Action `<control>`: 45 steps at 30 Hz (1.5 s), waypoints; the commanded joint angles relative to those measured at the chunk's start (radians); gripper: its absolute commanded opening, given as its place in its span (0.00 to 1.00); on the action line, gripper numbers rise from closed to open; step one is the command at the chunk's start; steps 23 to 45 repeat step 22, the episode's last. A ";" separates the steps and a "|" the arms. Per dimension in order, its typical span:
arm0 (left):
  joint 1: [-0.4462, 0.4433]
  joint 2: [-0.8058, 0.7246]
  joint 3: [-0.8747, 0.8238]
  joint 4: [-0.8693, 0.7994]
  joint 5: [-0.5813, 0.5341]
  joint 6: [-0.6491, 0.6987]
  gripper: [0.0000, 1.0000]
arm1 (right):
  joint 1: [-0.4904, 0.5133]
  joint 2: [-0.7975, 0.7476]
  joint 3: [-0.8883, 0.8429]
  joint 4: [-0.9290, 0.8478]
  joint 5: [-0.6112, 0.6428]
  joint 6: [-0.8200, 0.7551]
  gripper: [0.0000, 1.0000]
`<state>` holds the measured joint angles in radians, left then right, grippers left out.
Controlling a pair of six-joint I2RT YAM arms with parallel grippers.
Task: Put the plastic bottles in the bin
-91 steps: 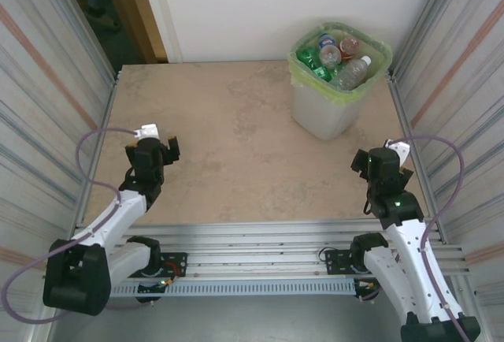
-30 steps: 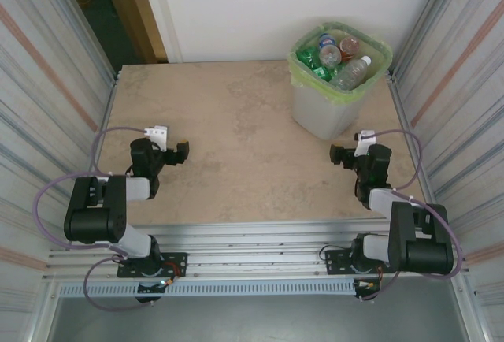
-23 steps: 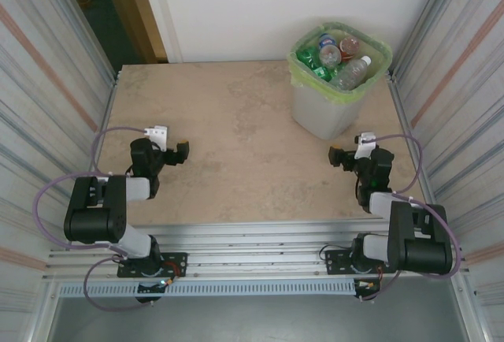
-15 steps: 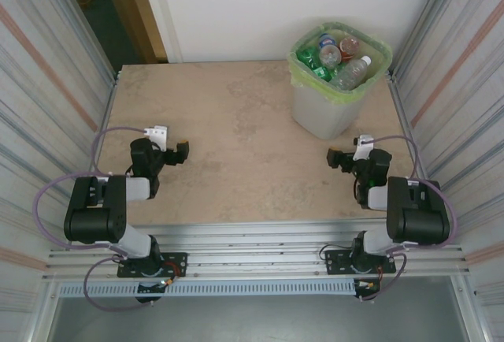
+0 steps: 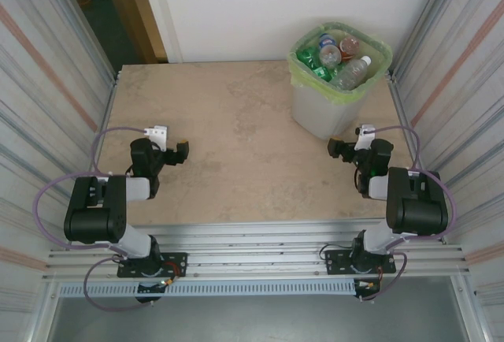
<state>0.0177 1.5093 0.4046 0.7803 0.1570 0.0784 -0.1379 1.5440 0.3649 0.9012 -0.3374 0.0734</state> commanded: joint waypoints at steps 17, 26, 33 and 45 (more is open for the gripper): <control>-0.004 0.006 0.013 0.002 -0.007 -0.003 0.99 | 0.077 -0.001 0.046 -0.104 0.289 0.014 0.98; -0.005 0.003 0.010 0.003 -0.007 -0.002 0.99 | 0.077 -0.002 0.045 -0.103 0.290 0.014 0.98; -0.005 0.003 0.010 0.003 -0.007 -0.002 0.99 | 0.077 -0.002 0.045 -0.103 0.290 0.014 0.98; -0.005 0.003 0.010 0.003 -0.007 -0.002 0.99 | 0.077 -0.002 0.045 -0.103 0.290 0.014 0.98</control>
